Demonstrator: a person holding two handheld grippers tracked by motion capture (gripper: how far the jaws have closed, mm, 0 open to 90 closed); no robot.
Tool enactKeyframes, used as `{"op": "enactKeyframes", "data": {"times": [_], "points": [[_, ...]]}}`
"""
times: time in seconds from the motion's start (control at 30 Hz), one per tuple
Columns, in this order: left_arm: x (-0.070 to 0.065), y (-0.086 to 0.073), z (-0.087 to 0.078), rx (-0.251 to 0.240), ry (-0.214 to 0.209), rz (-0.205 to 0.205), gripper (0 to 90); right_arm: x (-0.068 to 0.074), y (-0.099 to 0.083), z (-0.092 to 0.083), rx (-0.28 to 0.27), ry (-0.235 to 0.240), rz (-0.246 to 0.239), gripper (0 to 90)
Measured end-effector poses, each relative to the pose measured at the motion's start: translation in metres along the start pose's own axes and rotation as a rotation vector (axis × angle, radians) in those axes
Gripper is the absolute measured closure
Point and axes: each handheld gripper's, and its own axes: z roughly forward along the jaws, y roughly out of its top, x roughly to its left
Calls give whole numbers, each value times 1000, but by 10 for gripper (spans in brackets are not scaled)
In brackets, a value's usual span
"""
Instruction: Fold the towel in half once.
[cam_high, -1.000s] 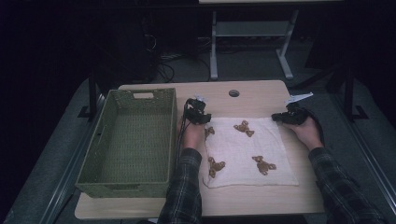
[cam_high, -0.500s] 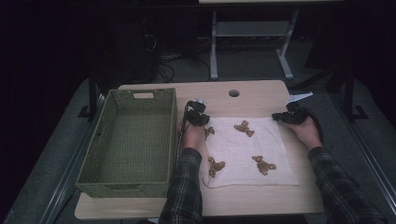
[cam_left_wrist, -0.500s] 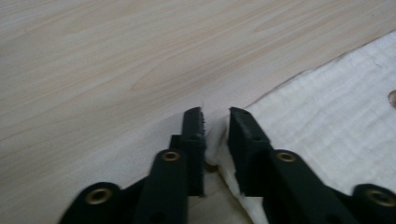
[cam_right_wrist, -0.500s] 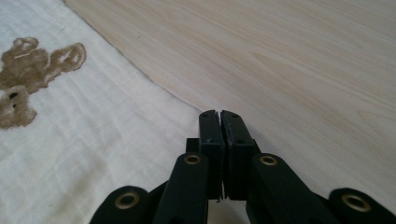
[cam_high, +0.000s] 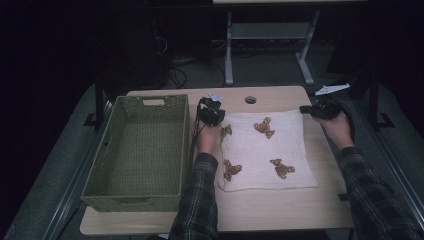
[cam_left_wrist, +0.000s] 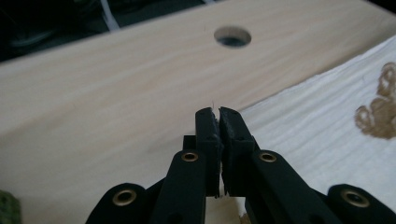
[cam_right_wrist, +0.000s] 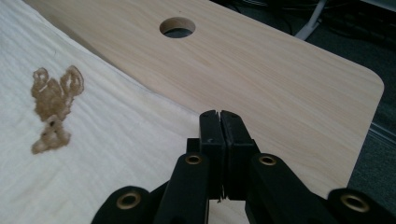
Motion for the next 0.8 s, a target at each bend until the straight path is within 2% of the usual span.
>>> {"op": "enactKeyframes", "data": {"times": [0.13, 0.37, 0.5, 0.7, 0.8], "points": [[-4, 1, -11, 4, 4, 12, 867, 6, -5, -5, -3, 15, -14, 884], [-13, -16, -27, 24, -24, 5, 871, 16, -27, -21, -33, 65, -14, 884], [-16, -22, -37, 21, -45, -15, 871, 24, -35, -30, -40, 73, -25, 885], [-22, -28, -50, 20, -69, -3, 872, 33, -43, -43, -52, 80, -29, 885], [-26, -33, -57, 23, -73, -1, 873, 42, -48, -51, -57, 88, -21, 885]]}}
